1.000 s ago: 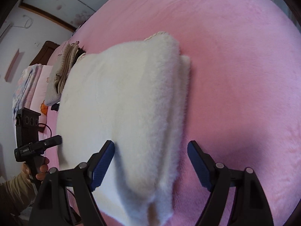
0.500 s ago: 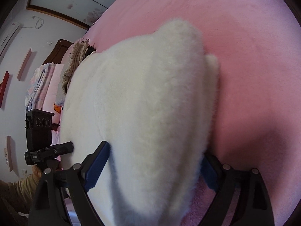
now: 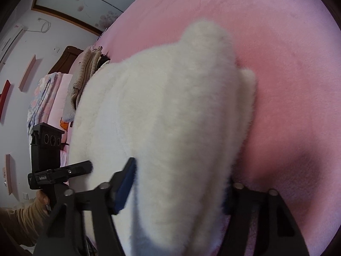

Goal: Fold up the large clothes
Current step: 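Grasp the folded white cardigan with both tools and lift it, then carry the lifted cardigan with both tools toward the grey clothes stack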

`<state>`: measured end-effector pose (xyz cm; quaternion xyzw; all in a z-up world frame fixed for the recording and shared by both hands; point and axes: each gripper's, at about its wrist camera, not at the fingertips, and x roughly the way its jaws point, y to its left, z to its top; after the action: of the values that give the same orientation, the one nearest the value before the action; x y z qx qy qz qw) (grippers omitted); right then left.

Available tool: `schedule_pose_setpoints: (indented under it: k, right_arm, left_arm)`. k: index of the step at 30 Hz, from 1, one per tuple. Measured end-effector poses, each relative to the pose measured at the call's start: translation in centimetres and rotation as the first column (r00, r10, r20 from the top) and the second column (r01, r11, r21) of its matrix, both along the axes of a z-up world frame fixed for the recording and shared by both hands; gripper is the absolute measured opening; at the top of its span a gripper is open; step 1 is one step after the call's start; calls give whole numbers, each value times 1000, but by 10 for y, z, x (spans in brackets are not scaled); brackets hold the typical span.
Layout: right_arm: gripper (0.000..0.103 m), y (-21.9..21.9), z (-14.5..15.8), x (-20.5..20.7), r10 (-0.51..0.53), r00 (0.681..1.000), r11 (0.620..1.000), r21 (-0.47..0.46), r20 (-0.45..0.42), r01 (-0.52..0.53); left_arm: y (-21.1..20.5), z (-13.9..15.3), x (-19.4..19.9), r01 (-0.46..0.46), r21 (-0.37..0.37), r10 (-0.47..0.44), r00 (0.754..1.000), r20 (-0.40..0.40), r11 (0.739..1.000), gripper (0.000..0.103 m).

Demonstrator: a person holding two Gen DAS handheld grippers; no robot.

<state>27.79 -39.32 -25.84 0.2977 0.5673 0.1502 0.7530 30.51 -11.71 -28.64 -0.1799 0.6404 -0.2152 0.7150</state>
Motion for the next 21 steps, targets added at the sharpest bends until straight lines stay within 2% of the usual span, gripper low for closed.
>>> schedule_pose_setpoints:
  k: [1, 3, 6, 11, 21]
  right_arm:
    - [45, 1, 3, -1, -1, 1000, 1000, -10, 0, 1]
    - [42, 5, 13, -2, -2, 1000, 999, -39, 2, 2]
    - [38, 12, 29, -4, 0, 1000, 997, -75, 5, 0]
    - [37, 20, 61, -19, 6, 1000, 998, -70, 0, -6]
    - [36, 60, 132, -91, 83, 996, 996, -23, -14, -84]
  left_arm:
    - [0, 4, -1, -6, 8, 6, 1000, 3, 1000, 85]
    - [0, 12, -5, -17, 23, 17, 1000, 10, 1000, 76]
    - [-1, 28, -11, -30, 41, 29, 999, 20, 999, 70]
    - [4, 62, -32, -59, 45, 58, 998, 15, 997, 68]
    - [41, 136, -127, -128, 57, 129, 992, -11, 990, 68]
